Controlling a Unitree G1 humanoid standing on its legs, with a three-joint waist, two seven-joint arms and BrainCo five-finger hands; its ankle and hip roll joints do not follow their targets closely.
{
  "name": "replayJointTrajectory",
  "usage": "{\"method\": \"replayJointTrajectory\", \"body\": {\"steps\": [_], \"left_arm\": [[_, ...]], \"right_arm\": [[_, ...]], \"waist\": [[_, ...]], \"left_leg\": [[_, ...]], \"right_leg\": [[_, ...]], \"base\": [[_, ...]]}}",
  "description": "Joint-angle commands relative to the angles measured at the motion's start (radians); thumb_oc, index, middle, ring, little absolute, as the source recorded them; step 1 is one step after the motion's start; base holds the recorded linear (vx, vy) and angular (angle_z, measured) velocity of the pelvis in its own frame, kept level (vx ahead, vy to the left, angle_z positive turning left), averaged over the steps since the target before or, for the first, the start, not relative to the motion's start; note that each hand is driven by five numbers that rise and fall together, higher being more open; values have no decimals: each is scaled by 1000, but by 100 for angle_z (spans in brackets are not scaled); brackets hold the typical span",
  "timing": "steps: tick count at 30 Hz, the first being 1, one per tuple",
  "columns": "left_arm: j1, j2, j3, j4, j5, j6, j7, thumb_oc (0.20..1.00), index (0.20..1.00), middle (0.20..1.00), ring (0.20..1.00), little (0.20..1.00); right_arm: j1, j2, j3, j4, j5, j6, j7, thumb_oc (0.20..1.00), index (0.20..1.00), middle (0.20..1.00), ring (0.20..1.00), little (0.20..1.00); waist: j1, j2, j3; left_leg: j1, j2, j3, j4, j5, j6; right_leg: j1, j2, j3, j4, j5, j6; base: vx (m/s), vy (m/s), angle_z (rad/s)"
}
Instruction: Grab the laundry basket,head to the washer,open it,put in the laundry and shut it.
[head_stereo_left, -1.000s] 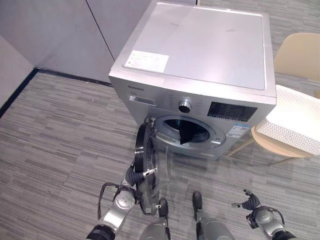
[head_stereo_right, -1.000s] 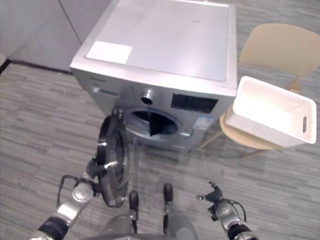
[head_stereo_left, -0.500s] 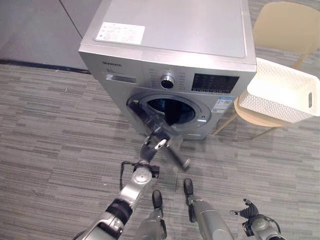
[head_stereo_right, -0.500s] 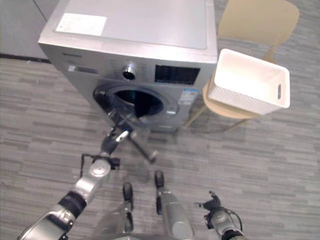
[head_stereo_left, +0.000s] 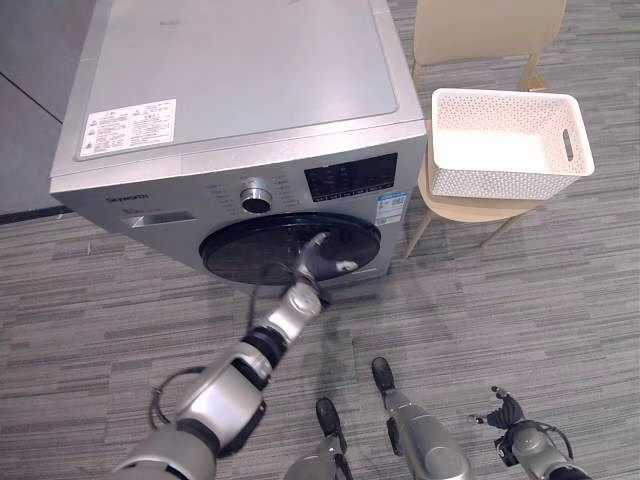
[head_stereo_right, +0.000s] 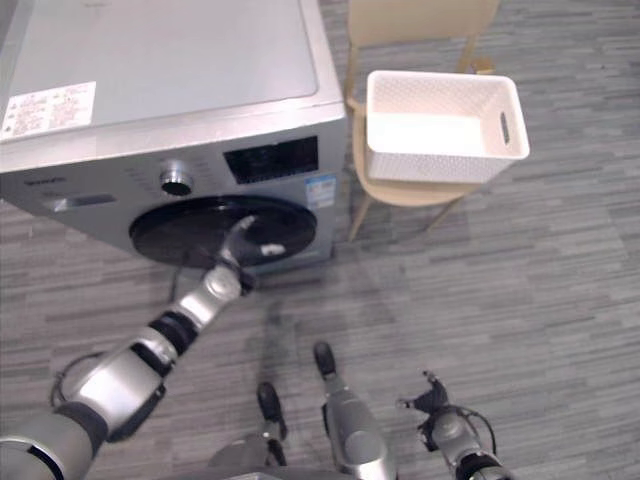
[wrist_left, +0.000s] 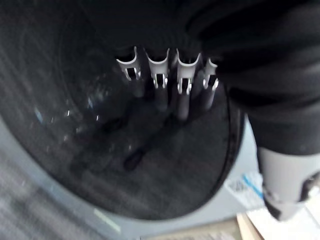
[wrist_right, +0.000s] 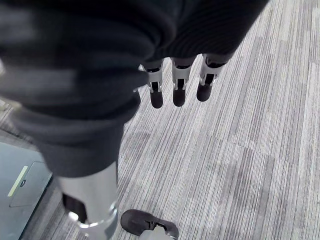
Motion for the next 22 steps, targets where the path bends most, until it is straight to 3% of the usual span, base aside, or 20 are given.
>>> {"method": "replayJointTrajectory", "body": {"steps": [1, 5, 10, 16, 22], "left_arm": [[-8, 1, 49, -37, 47, -53, 18, 1000, 1000, 1000, 1000, 1000], [128, 19, 79, -205, -4, -77, -24, 1000, 1000, 1000, 1000, 1000], [459, 64, 161, -435, -59, -82, -108, 1000, 1000, 1000, 1000, 1000], [741, 77, 303, -346, -45, -39, -177, 1000, 1000, 1000, 1000, 1000], [798, 53, 396, -101, -5, -12, -183, 1000, 1000, 1000, 1000, 1000]], "right_arm": [[42, -28, -3, 30, 37, -17, -3, 1000, 1000, 1000, 1000, 1000], [44, -12, -36, 57, 45, -10, -1, 1000, 1000, 1000, 1000, 1000], [40, 2, -91, 65, 39, 9, 8, 1000, 1000, 1000, 1000, 1000], [37, 8, -154, 45, 44, 15, 24, 1000, 1000, 1000, 1000, 1000], [34, 7, -185, 32, 70, 13, 39, 1000, 1000, 1000, 1000, 1000]], "waist": [[17, -45, -60], [43, -45, -70], [90, -48, -83], [135, -55, -110], [153, -60, -137]], "left_leg": [[-48, -7, -23, 5, -9, -36], [-35, -13, -38, 13, -15, -34], [6, -24, -62, 19, -29, -29], [56, -35, -80, 2, -33, -24], [80, -42, -94, -6, -37, -22]], "right_leg": [[35, -13, -8, 24, -141, 86], [73, -20, -23, 6, -147, 81], [143, -25, -38, -17, -159, 75], [205, -32, -59, -39, -161, 78], [244, -42, -87, -42, -167, 82]], "base": [[55, -33, -1], [50, -19, 9], [60, -5, 16], [47, 21, 14], [31, 36, 15]]}}
